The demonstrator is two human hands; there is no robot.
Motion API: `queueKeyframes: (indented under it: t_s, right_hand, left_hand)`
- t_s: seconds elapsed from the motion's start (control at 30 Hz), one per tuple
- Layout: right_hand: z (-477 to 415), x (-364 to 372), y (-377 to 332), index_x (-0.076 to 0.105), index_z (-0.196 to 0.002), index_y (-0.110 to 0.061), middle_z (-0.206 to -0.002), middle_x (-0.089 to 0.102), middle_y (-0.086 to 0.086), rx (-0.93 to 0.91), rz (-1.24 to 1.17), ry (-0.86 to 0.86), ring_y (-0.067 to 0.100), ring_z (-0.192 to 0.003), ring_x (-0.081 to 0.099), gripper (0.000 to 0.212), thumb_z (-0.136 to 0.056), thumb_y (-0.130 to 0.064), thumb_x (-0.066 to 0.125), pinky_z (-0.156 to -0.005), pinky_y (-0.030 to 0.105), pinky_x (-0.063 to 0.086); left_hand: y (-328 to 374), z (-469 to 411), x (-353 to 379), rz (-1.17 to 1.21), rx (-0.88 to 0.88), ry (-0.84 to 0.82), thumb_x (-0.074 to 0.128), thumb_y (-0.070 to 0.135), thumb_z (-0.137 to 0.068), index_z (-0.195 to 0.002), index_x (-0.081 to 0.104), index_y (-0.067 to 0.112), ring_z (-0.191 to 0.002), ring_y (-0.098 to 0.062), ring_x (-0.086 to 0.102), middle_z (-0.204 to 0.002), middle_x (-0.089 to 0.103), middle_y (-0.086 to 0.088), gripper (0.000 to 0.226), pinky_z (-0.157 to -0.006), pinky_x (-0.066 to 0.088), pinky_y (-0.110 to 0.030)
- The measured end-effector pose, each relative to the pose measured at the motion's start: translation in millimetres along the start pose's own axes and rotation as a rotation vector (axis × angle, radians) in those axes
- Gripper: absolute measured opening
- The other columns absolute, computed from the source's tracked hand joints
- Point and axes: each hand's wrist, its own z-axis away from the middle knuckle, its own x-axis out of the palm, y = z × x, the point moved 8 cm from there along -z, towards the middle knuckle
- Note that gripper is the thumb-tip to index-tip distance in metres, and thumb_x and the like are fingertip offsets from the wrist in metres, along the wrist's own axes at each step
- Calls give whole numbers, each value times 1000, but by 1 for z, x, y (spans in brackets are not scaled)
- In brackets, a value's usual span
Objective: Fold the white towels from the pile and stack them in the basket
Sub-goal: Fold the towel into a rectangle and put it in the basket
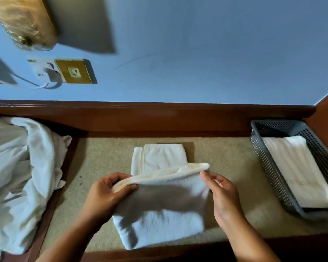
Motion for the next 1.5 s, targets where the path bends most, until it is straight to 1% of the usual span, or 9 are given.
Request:
queueKeyframes:
  t_s: [0.1, 0.2, 0.63, 0.7, 0.9, 1.13, 1.27, 1.4, 1.5]
  right_hand:
    - [-28, 11, 2, 76, -85, -12, -87, 77, 2, -7, 57, -13, 15, -92, 71, 14, -75, -17, 85, -76, 19, 50]
    - [-57, 17, 7, 72, -92, -6, -89, 76, 7, 4, 107, 42, 19, -88, 70, 11, -83, -2, 77, -82, 31, 53]
    - [-244, 76, 108, 52, -110, -12, -100, 64, 10, 180, 531, 106, 26, -86, 61, 33, -87, -6, 74, -78, 38, 50]
    - [-263, 83, 134, 55, -105, -10, -98, 64, 16, 103, 750, 83, 30, -84, 60, 18, -95, -20, 65, -76, 38, 47]
    - [-281, 89, 147, 60, -108, -11, -97, 66, 14, -165, 1258, 122, 35, -84, 63, 50, -98, -49, 28, -72, 38, 49]
    - [-278, 93, 141, 59, -111, -5, -100, 66, 20, -179, 1272, 101, 39, -86, 64, 56, -95, -48, 27, -70, 39, 48]
    - [-274, 94, 137, 52, -130, -6, -127, 56, 23, -37, 1203, 65, 41, -112, 55, 50, -98, -43, 50, -92, 44, 45]
    - [-255, 93, 140, 49, -136, -21, -131, 55, 9, 231, 1079, 74, 32, -116, 56, 87, -72, -76, 65, -96, 47, 50]
    - [-240, 85, 146, 59, -128, -17, -117, 67, 8, 429, 713, 38, 29, -102, 66, 76, -69, -61, 80, -85, 41, 56]
  left_hand:
    - [2, -30, 1, -13, -28, -1, 82, 22, -81, -85, 78, 26, -79, -21, 75, -84, 78, -3, 7, -65, 59, -33]
    - [-3, -68, 4, -20, -77, -22, 83, 24, -81, -87, 78, 22, -81, -23, 75, -85, 78, -4, 8, -69, 61, -38]
    - [-103, -274, 24, -276, -292, -33, 85, 31, -78, -87, 75, 22, -72, -13, 69, -80, 74, 5, 16, -51, 48, -15]
    - [-130, -297, 20, -335, -325, -48, 87, 30, -77, -85, 75, 22, -72, -16, 68, -77, 73, 5, 17, -52, 48, -15]
    - [-166, -322, 18, -307, -341, -16, 90, 28, -73, -77, 77, 25, -68, -3, 69, -75, 74, 12, 14, -55, 55, -22]
    - [-165, -318, 13, -401, -255, 167, 87, 44, -72, -88, 59, 29, -73, -10, 63, -82, 66, 10, 36, -58, 49, -29]
    - [-154, -302, 7, -367, -271, 292, 73, 48, -86, -105, 51, 24, -86, -22, 62, -92, 61, 4, 39, -63, 41, -30]
    - [-167, -272, 19, -357, -477, 132, 78, 54, -80, -120, 53, 15, -91, -26, 62, -104, 63, -5, 62, -73, 56, -38]
    - [-168, -238, 29, -28, -531, -5, 85, 44, -73, -117, 66, 5, -92, -32, 72, -104, 75, -14, 62, -82, 61, -51]
